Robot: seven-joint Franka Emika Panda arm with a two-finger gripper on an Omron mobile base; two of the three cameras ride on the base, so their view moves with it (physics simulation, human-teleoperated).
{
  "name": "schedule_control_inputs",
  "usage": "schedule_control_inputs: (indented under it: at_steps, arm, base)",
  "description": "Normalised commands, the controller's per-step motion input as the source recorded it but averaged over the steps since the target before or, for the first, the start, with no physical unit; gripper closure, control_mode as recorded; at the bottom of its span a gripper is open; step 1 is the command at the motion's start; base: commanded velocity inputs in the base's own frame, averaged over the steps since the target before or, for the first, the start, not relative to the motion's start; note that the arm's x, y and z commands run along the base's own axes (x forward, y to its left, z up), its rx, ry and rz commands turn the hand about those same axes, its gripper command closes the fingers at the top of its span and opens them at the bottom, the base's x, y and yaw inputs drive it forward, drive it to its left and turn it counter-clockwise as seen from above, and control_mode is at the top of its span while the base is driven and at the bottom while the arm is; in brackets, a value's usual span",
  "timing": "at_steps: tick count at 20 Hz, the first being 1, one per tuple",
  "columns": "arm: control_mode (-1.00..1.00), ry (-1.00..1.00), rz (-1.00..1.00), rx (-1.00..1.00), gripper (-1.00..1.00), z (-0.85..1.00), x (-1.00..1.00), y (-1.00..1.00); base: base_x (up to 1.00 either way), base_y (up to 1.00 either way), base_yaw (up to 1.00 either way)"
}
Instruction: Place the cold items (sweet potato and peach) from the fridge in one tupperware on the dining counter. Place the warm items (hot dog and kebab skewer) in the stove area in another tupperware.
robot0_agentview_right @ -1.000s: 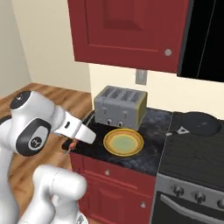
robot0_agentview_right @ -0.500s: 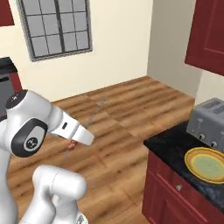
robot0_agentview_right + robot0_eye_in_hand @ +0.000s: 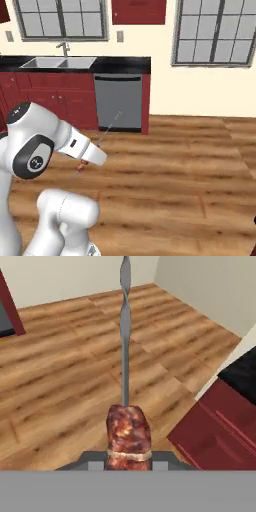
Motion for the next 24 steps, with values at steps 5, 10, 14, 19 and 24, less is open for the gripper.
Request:
schedule_control_inputs:
  at_steps: [5, 10, 14, 19, 24]
  arm:
    - [1.00, 0.00, 0.00, 0.00, 1.00, 0.00, 0.00, 0.00]
    - [1.00, 0.00, 0.00, 0.00, 1.00, 0.00, 0.00, 0.00]
    - [1.00, 0.00, 0.00, 0.00, 1.00, 0.00, 0.00, 0.00]
    - [1.00, 0.00, 0.00, 0.00, 1.00, 0.00, 0.00, 0.00]
    - [1.00, 0.00, 0.00, 0.00, 1.00, 0.00, 0.00, 0.00]
  base:
    - [-0.45, 0.18, 0.92]
    - [-0.46, 0.18, 0.90]
    - [-0.33, 0.45, 0.71]
    - [-0.28, 0.46, 0.71]
    - [0.36, 0.73, 0.38]
